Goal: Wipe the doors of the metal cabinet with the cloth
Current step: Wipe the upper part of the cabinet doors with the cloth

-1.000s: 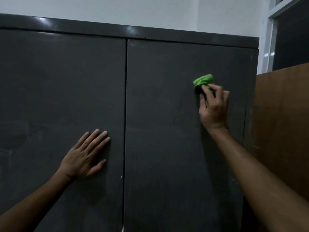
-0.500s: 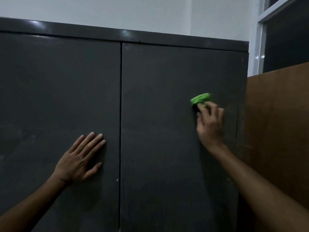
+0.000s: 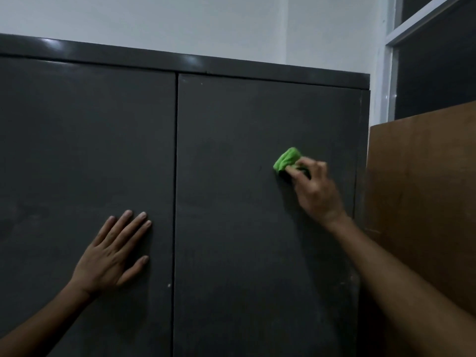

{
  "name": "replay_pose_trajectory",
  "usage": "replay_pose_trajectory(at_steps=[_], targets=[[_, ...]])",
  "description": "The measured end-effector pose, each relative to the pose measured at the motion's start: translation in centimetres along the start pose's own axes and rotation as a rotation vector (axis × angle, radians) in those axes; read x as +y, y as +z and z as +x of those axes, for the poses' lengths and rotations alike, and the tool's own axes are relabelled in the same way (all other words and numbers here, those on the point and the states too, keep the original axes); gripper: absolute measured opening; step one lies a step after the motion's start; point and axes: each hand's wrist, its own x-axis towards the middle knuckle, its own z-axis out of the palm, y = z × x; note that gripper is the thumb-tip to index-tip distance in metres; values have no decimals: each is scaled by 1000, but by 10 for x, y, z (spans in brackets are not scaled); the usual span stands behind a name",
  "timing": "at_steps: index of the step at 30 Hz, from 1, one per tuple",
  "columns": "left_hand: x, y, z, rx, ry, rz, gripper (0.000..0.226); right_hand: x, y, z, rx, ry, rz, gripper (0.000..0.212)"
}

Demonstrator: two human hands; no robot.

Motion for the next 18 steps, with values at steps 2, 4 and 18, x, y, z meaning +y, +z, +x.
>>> replay_pose_trajectory(at_steps=[2, 4, 18], targets=[[10, 5, -1, 35, -66, -30, 75, 25, -6, 9, 87, 261, -31, 33], [21, 11, -2, 65, -123, -46, 77, 22, -6, -3, 222, 692, 45, 31], [23, 21, -3, 122, -150, -8, 80, -54, 4, 137, 187, 465, 174, 36]])
